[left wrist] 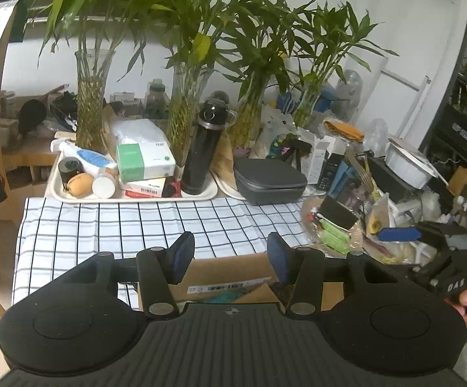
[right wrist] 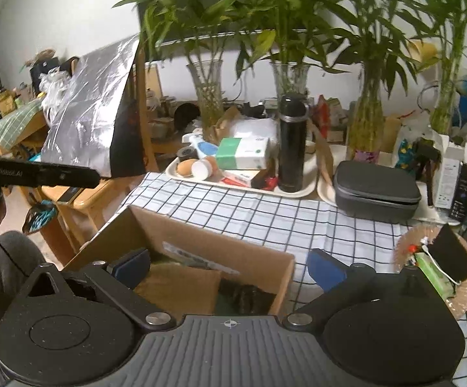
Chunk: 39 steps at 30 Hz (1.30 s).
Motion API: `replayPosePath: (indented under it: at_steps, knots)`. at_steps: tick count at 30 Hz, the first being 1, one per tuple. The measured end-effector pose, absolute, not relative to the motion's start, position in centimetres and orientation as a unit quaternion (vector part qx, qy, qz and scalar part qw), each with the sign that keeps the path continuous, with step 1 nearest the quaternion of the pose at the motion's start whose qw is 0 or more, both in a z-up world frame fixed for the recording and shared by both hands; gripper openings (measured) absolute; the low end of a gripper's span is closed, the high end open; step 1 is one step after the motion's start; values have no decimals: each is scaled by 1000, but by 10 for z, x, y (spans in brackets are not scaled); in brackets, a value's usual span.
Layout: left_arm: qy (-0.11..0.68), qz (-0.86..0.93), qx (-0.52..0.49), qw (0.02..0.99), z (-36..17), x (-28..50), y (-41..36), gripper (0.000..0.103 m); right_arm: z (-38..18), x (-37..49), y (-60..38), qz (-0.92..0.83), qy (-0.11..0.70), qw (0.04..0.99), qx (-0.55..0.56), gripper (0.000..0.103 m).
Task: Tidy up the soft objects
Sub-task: 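Lower the pouch and cord into the box and open both tools, then move both tools out of the box toward the black cable on the cloth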
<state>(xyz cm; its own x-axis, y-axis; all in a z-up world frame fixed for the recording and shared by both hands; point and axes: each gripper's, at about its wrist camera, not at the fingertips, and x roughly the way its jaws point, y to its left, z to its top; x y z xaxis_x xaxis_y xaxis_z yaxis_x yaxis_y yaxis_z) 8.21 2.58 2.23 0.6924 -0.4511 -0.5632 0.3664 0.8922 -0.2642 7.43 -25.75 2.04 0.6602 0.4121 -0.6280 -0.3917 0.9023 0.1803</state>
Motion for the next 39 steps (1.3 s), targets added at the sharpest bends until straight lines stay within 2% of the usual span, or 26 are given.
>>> replayPosePath:
  at_steps: [13,23,39]
  knots:
    - [304,-218,-46,926,7,119,30,49,9,107,-278,177,313,933,16,103]
    - [310,-198,-73,927,-15,162,36,49,-15,137,-277,163,315,933,52,103]
    - [365,-181,-53,912,-57,202,47,49,-43,172,-281,143,324,934,56,103]
